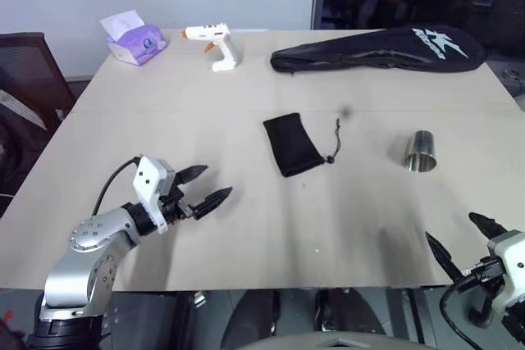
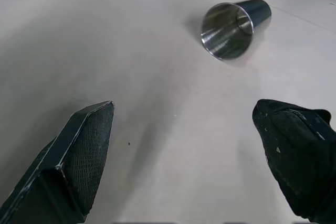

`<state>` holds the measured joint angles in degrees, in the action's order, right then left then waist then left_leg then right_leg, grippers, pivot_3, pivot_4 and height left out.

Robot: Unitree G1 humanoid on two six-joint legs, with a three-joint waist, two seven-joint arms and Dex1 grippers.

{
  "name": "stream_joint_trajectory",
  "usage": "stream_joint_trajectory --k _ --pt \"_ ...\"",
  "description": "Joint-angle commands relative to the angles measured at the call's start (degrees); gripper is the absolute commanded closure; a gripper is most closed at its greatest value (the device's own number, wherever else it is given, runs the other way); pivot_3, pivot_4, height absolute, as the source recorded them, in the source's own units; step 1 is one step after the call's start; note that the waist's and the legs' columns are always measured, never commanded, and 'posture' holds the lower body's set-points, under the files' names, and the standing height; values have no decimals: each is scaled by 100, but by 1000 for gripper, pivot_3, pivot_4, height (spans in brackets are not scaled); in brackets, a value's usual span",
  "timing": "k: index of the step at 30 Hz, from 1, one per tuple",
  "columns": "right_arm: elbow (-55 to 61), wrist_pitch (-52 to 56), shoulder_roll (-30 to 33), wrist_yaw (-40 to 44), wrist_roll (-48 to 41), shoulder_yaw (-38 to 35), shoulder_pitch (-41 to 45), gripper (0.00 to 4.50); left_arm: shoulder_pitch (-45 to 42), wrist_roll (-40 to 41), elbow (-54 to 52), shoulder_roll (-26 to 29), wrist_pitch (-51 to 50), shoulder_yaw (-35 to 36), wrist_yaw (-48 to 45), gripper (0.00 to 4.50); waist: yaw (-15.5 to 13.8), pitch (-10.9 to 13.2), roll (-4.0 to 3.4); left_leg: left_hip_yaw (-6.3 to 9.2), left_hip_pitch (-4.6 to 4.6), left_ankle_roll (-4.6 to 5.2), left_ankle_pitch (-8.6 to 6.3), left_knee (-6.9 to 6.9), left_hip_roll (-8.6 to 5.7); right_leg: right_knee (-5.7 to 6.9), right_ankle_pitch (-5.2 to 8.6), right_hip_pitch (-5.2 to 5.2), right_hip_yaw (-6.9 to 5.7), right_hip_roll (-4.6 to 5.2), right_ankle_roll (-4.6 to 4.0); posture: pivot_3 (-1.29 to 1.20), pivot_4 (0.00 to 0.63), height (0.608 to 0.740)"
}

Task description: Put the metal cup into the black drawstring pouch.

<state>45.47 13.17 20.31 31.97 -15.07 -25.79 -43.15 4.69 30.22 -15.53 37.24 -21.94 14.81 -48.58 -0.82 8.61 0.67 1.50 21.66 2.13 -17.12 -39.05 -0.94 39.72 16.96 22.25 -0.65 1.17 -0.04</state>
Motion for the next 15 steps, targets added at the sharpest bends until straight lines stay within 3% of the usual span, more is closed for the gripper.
stream_joint_trajectory --k 1,6,11,15 --pt "78 -251 -23 -5 -102 20 124 0 -409 48 42 146 75 -91 -258 101 0 0 0 0 1 0 0 0 0 0 0 0 0 0 0 0 150 740" --pt "435 -194 146 72 -162 469 492 0 -1889 35 244 156 -237 -828 -563 101 -56 0 -8 8 7 -1 2 -17 0 1 0 -3 -15 0 0 0 150 740" --pt "642 -172 192 -62 -75 581 503 0 -3268 -1167 327 277 -523 -2198 -499 101 -4 4 -1 4 16 -10 5 -9 -3 -6 -1 1 -13 -7 4 0 150 740" --pt "752 -94 125 -321 110 667 501 0 -4391 -1682 1003 -152 -619 -3291 -938 101 -5 5 -1 1 18 -7 4 -9 -5 -6 -1 3 -12 -9 6 0 150 740"
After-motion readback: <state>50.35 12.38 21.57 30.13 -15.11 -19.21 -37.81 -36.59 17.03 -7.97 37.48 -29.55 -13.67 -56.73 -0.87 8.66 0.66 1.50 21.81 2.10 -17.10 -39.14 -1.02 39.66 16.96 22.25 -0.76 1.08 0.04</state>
